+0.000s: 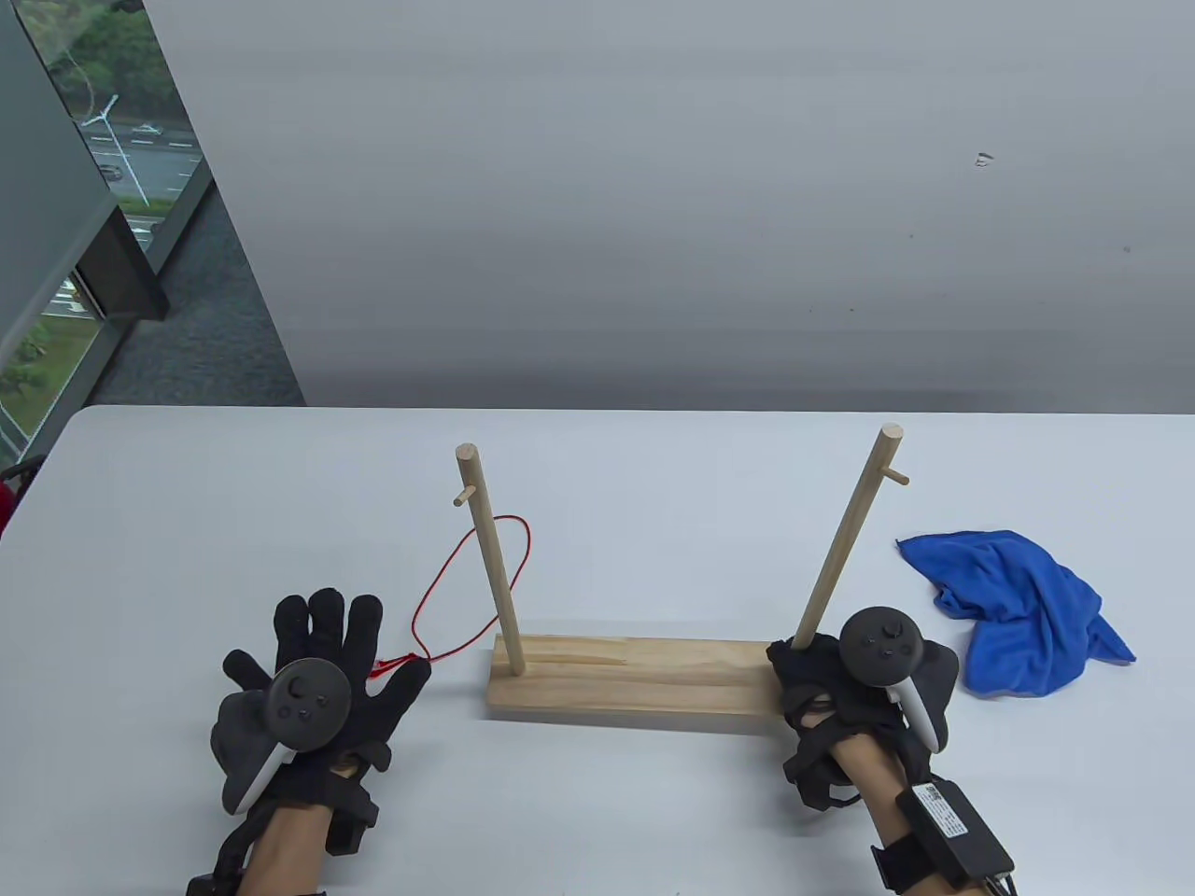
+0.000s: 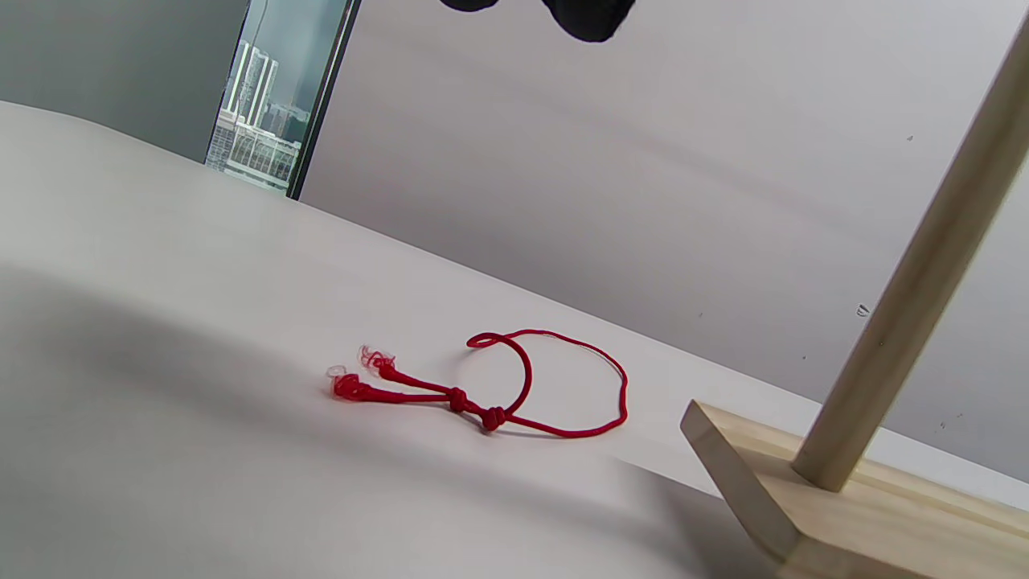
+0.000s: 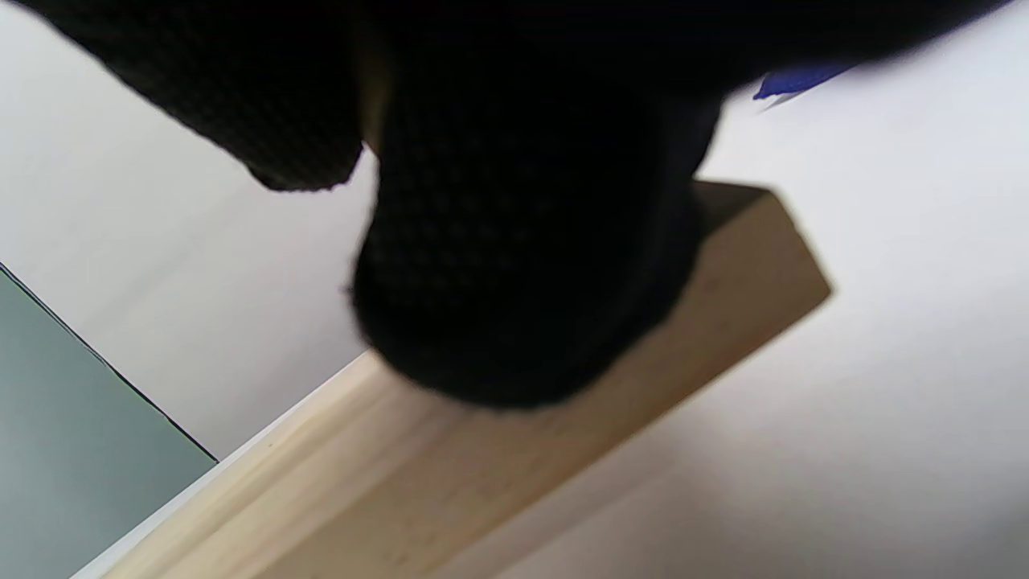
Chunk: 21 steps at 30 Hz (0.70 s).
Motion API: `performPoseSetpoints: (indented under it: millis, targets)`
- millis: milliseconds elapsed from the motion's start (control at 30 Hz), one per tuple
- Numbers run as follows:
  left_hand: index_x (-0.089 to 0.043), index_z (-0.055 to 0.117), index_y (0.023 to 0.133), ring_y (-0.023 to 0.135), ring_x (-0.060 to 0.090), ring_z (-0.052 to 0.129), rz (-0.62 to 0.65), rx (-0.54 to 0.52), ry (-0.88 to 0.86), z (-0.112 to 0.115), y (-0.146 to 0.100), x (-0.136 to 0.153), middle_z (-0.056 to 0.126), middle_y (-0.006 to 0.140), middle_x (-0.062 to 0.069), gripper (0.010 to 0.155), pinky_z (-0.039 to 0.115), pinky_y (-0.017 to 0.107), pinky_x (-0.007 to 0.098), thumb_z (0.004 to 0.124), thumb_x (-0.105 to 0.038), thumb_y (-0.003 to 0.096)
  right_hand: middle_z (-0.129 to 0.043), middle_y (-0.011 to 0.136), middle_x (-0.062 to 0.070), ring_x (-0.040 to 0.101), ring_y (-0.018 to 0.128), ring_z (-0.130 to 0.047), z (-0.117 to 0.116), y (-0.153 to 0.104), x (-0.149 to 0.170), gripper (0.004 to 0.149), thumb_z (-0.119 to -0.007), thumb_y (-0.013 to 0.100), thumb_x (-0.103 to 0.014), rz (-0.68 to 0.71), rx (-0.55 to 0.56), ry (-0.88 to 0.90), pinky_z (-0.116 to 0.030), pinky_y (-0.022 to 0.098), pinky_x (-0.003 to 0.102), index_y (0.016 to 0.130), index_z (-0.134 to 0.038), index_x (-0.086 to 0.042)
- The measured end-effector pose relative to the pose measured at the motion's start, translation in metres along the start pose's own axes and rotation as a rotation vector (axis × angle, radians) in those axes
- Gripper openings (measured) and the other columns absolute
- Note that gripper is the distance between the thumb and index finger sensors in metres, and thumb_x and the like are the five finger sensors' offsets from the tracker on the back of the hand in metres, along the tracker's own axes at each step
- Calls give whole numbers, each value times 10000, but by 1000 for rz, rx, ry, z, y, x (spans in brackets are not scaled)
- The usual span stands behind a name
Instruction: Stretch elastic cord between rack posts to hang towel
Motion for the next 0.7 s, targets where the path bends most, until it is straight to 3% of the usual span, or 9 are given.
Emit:
performPoseSetpoints:
  millis: [700]
  targets:
    - [-325, 515, 1124, 1179, 403, 287, -32, 9, -10, 2, 2, 5, 416, 1242, 91, 918, 152, 652, 765, 535, -876, 389, -973, 479, 159, 140, 183, -1066, -34, 7, 10, 541, -797, 428, -437, -25, -111, 4, -870, 10, 201, 750, -822, -3]
Point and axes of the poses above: the tracker on the back of each hand, its own x axis roughly to the little-finger side, its own y axis roughly from the wrist to the fingertips, z = x × y, the point moved 2 cm from there along y, roughly from the wrist to the fingertips
